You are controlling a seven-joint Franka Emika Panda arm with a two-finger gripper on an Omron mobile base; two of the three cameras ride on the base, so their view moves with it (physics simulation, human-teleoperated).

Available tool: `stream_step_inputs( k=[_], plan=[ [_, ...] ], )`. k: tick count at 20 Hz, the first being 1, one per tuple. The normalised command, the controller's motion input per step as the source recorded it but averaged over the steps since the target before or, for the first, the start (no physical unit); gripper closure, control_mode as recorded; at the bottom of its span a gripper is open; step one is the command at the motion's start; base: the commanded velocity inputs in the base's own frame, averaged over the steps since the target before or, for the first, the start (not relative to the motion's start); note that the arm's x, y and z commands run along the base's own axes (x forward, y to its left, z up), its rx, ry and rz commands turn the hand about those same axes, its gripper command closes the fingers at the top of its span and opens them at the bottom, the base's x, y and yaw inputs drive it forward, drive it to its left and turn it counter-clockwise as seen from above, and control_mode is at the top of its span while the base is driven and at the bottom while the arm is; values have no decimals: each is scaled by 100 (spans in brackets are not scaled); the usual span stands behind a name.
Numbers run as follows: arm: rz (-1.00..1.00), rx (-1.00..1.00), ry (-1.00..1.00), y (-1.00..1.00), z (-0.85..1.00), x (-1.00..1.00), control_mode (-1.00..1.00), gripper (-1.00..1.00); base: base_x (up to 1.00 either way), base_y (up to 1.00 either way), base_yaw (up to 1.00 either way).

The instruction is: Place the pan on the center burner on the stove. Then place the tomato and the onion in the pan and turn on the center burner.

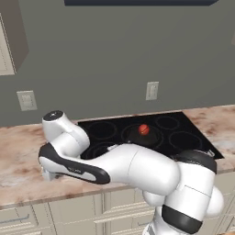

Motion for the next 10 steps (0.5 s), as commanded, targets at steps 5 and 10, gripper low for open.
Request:
stream_step_inputs(
  k=[5, 10],
  plan=[
    [0, 0, -3, 0, -14, 4, -100, -100, 0, 0, 0],
    [0, 0, -5, 0, -22, 4, -100, -100, 0, 0, 0]
  ],
)
